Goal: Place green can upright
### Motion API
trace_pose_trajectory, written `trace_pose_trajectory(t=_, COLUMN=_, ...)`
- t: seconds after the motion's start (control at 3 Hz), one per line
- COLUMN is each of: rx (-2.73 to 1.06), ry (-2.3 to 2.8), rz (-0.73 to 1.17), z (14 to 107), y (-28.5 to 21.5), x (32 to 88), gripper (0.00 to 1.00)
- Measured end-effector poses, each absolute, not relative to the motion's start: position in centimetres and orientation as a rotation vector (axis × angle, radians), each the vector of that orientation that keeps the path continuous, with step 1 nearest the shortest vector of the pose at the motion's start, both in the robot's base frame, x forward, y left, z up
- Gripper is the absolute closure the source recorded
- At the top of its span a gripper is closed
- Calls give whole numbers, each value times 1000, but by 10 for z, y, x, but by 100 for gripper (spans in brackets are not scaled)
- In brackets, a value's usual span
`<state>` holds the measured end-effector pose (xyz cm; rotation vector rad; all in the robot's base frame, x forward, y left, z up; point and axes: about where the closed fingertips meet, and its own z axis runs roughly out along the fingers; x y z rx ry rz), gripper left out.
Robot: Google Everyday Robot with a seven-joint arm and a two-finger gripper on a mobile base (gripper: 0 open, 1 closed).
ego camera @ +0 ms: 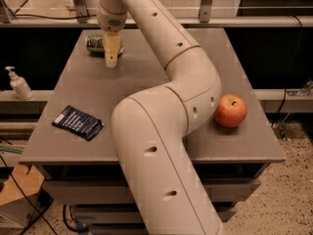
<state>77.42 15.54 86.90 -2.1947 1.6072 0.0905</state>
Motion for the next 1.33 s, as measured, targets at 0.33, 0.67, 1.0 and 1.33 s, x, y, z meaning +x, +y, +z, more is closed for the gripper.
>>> trace_pose_trajectory(t=0.33, rx=-2196, ry=1638, rz=70, z=864, y=157, x=777, gripper=0)
trace_pose_trajectory(t=0.67, rx=-2208, ry=1653, rz=75, z=857, y=161, x=776, gripper=0)
trace_pose_trajectory(t=1.0, rx=-2220, ry=1664, rz=84, z=850, y=162, x=776, gripper=0)
trace_pose_trajectory(t=1.33, rx=-2229, ry=1669, rz=98, z=843, y=163, x=775, gripper=0)
